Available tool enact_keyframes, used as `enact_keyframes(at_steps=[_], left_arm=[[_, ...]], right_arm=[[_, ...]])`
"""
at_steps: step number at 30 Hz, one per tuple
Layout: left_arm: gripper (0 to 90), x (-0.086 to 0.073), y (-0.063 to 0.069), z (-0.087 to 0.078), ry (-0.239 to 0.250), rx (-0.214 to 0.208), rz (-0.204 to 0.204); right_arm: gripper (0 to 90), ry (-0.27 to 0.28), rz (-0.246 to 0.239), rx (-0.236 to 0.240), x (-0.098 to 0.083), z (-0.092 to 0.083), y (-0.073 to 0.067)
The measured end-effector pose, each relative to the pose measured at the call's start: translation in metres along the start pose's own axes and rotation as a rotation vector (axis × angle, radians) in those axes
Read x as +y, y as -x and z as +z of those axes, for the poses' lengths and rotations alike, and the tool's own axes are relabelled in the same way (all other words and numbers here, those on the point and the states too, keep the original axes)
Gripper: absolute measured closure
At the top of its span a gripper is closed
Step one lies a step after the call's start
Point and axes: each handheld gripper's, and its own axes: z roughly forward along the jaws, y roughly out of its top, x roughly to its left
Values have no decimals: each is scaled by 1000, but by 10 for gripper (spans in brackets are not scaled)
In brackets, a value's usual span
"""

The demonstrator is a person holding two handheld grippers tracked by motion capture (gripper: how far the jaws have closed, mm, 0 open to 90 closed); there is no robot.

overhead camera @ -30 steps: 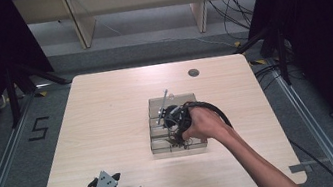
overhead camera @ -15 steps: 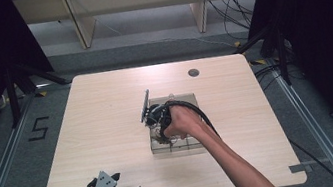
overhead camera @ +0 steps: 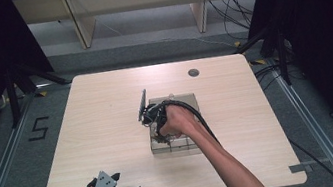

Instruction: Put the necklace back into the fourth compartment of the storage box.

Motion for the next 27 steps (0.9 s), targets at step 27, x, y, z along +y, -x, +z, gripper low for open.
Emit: enact_keyframes(at_steps=[27], left_arm=[[157,0,0,1,11,-7,0]], right_arm=[[793,-14,42,28,3,31,7]])
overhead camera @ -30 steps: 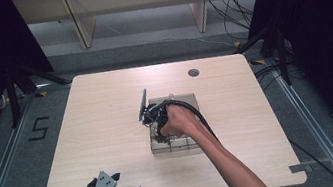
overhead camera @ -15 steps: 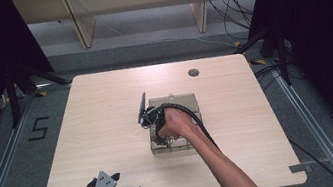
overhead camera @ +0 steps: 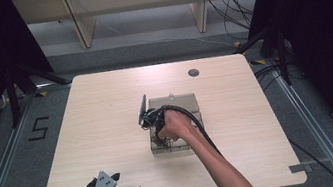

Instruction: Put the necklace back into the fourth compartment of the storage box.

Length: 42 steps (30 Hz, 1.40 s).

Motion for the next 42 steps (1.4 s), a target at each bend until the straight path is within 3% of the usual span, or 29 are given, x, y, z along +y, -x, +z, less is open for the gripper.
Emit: enact_keyframes(at_steps=[3,12,14,17,20,23,25,30,32,38,42], left_arm=[[157,0,0,0,-8,-1,-3],[157,0,0,0,-8,-2,-6],[157,0,0,0,-10,-2,-3],[156,0,0,0,-9,-3,-3],[157,0,0,0,-10,-2,-3],[156,0,0,0,-11,-3,-3],[156,-1,0,0,-11,-4,-6],[157,0,-1,0,-10,-4,16],[156,-1,0,1,-13,0,-8],[156,-1,0,1,-14,2,-9],[157,-1,-1,1,-15,0,-8]], right_arm=[[790,3,26,11,-2,4,1],[784,24,21,36,-3,11,3],[762,18,43,33,-3,11,3],[715,39,32,30,-2,11,4],[688,39,44,21,-3,8,4],[645,81,51,24,-4,4,7],[624,69,71,5,-5,-3,6],[581,116,76,-4,-14,-17,8],[578,131,77,-7,-15,-18,8],[559,139,102,-9,-20,-28,5],[547,149,74,-11,-24,-31,5]])
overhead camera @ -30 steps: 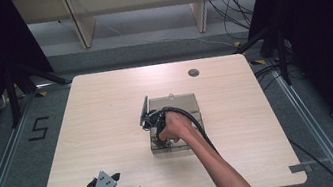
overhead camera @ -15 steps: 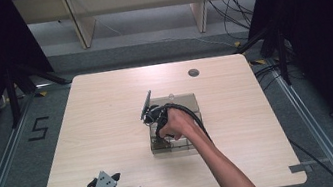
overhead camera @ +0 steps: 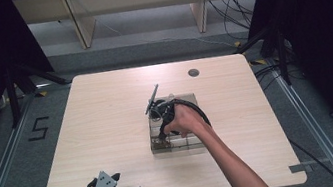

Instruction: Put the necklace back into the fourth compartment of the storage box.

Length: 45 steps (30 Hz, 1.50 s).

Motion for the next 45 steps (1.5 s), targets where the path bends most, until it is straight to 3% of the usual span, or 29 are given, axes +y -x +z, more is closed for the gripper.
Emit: enact_keyframes(at_steps=[2,4,5,13,25,26,27,28,29,30,37,45], left_arm=[[156,0,0,0,1,1,1],[157,0,0,0,1,1,2],[157,0,0,0,2,1,1],[157,0,1,0,5,5,-6],[156,0,0,0,-7,10,1],[156,0,-1,-1,-10,11,21],[156,0,-1,0,-10,12,19],[156,0,0,0,-8,9,14],[156,0,0,0,-8,9,15],[156,0,-1,0,-5,3,17],[157,0,-1,0,-5,4,17],[156,0,-1,0,-4,4,13]], right_arm=[[546,3,10,-2,-1,-1,-2],[544,14,-16,0,-3,-2,-1],[544,6,13,-1,-3,-4,-4],[542,28,-11,-8,-10,-8,-3],[524,53,2,-14,-23,-21,-3],[523,62,15,-5,-24,-22,-4],[520,65,-8,-12,-25,-22,-2],[517,64,25,-7,-27,-24,-4],[512,70,-4,-17,-28,-24,-2],[508,74,10,-1,-29,-25,-2],[479,79,33,-10,-33,-29,-3],[458,102,22,-20,-41,-32,-2]])
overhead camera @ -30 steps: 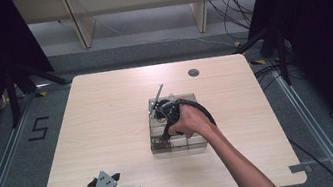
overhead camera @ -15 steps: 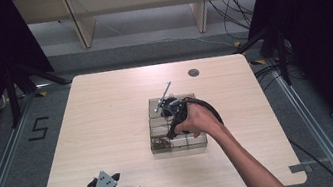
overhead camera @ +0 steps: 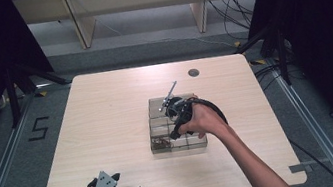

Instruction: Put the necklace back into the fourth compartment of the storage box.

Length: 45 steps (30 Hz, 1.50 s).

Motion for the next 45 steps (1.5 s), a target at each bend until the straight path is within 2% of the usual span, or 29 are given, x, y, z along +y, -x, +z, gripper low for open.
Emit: enact_keyframes(at_steps=[3,9,10,11,12,15,16,17,18,19,20,23,24,25,28,32,43,45], left_arm=[[156,0,1,1,1,0,-15],[156,0,1,1,1,1,-16],[156,0,1,1,-1,0,-14],[156,0,1,1,-1,0,-14],[156,0,0,0,-10,0,-4],[157,0,-1,-1,-19,0,6],[157,-1,1,1,3,0,-18],[156,-1,1,1,3,0,-18],[156,0,-1,-1,-18,0,4],[156,-1,1,1,3,1,-19],[157,0,-1,-1,-19,0,5],[156,0,-1,-1,-18,1,6],[156,0,1,0,-2,1,-13],[156,0,-1,-1,-20,1,7],[157,0,0,0,-10,2,-3],[157,0,-1,-1,-19,1,6],[156,-1,0,0,-17,5,5],[157,0,0,0,-24,13,9]], right_arm=[[457,7,6,8,-4,-1,2],[453,16,16,4,-9,-2,3],[452,12,30,9,-10,-2,2],[452,12,30,9,-10,-2,2],[452,19,10,8,-11,-2,2],[451,25,4,8,-11,-4,1],[451,26,2,8,-11,-4,0],[451,26,2,8,-11,-4,0],[451,27,8,4,-11,-4,-1],[450,28,1,6,-12,-5,-2],[450,27,-3,4,-12,-5,-2],[449,31,1,4,-12,-5,-3],[448,32,-1,5,-13,-5,-3],[447,31,-3,4,-13,-5,-3],[444,38,-4,4,-15,-5,-3],[433,41,10,3,-19,-6,-2],[411,64,7,-6,-29,-9,-2],[410,70,24,-3,-32,-12,-3]])
